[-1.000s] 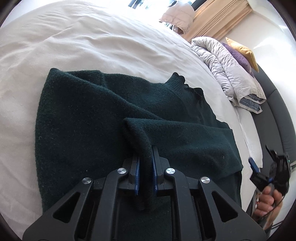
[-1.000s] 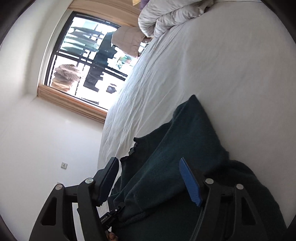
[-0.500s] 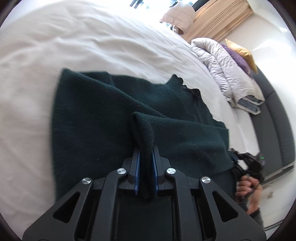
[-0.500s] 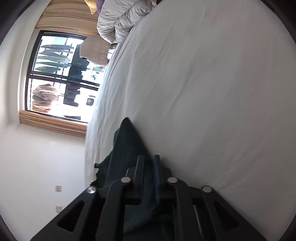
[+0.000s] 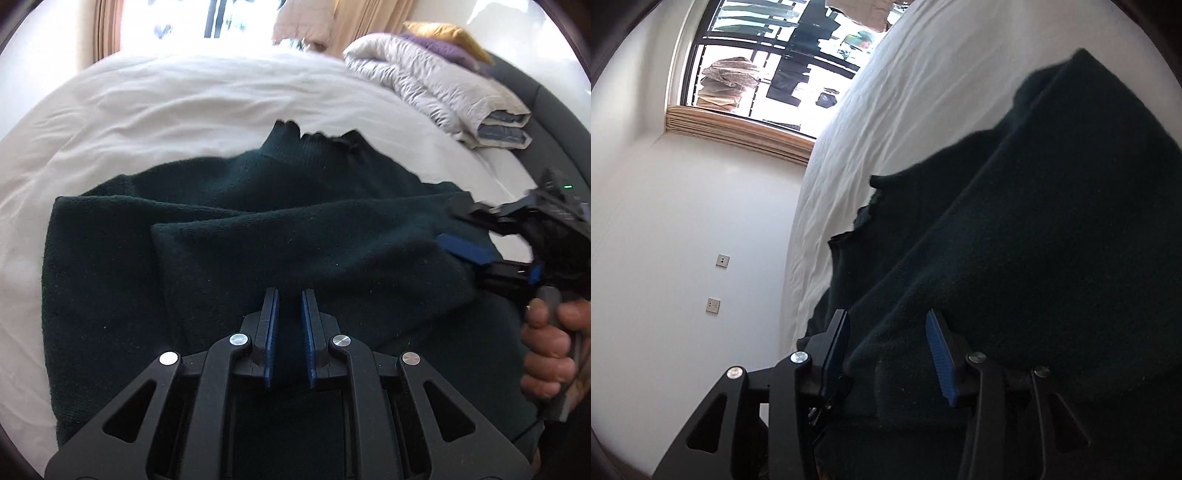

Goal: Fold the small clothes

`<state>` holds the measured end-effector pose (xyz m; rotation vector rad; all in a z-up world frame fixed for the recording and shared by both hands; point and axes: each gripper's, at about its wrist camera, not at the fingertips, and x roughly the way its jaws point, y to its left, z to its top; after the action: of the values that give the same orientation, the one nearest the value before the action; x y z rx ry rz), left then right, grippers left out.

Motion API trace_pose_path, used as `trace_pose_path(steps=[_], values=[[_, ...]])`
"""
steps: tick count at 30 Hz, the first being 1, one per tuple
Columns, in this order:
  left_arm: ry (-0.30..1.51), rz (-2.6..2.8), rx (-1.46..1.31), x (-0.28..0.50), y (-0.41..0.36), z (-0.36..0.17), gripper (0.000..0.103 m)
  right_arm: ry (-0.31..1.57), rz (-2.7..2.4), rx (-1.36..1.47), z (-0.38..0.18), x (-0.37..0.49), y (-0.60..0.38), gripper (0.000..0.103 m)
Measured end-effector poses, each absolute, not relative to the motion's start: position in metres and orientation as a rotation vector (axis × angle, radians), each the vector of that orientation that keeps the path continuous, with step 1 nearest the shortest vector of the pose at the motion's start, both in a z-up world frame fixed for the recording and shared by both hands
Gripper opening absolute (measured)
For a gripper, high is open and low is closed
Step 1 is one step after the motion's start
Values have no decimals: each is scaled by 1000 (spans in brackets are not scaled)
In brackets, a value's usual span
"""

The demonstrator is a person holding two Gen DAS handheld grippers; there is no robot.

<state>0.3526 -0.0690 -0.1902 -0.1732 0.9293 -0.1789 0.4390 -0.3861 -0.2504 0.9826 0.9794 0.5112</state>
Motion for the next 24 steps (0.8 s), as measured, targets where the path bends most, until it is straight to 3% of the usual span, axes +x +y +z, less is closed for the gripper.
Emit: trace_pose_path(steps=[3,9,10,12,15,16,21,24], values=[[928,-197,-176,351,-66,-192,12,958,476,1075,-267,436,-412,16],[916,-221,-224,353,-60,-197,12,833,177,1163,-276,420,-509,10],[911,-224,-233,353,-58,-199,12,817,118,1150,-272,418,-521,24],[905,-233,-249,349,-55,-202,12,776,13,1117,-269,413,-543,39],[901,-245,-271,349,-52,-205,12,778,-21,1157,-270,403,-562,39],[902,-248,-273,350,-51,-204,12,786,-28,1139,-263,395,-563,48],[855,-215,-231,315,-47,-172,12,807,163,744,-190,332,-536,73],[766,-213,-127,262,-49,-144,13,822,224,486,-158,271,-523,74]])
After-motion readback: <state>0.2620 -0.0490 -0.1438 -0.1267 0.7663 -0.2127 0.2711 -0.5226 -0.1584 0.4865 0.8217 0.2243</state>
